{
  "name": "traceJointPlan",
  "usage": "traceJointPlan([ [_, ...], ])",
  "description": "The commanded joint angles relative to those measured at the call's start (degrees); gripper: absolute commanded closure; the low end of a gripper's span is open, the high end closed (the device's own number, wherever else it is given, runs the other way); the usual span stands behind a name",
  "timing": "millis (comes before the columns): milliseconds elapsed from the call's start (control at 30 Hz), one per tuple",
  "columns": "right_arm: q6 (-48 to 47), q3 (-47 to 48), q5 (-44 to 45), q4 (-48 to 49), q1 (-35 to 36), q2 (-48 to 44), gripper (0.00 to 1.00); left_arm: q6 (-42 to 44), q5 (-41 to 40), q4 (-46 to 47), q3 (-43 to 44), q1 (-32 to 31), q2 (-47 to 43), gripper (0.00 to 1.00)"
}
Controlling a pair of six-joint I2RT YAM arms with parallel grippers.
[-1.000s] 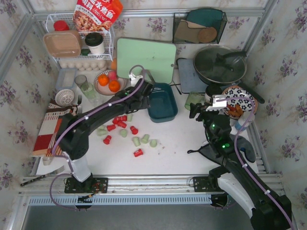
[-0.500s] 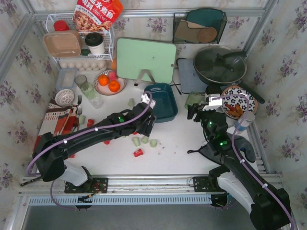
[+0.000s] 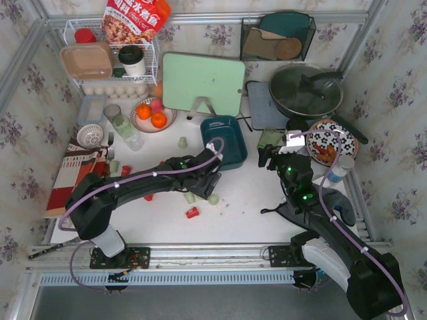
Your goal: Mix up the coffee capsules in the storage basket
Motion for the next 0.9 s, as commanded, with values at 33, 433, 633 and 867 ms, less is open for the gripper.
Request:
traceJointPlan([
  [33, 0.28, 0.09, -0.43, 2.13, 0.02, 0.01, 0.27, -2.9, 0.39, -3.63, 1.58, 0.13, 3.82, 0.36],
  [433, 0.24, 0.19, -0.78, 1.78, 0.03, -0.6, 0.27, -4.7, 1.18, -3.65, 3.92, 1.06, 10.45, 0.39],
  [633, 0.27, 0.15, -0.96, 1.76, 0.07, -0.68, 0.27, -5.17, 1.68, -2.6, 3.73, 1.8, 12.02, 0.41],
  [867, 0.29, 0.12, -1.04, 1.78, 0.07, -0.41, 0.27, -5.2, 1.95, -1.31, 3.33, 2.05, 12.78, 0.42],
])
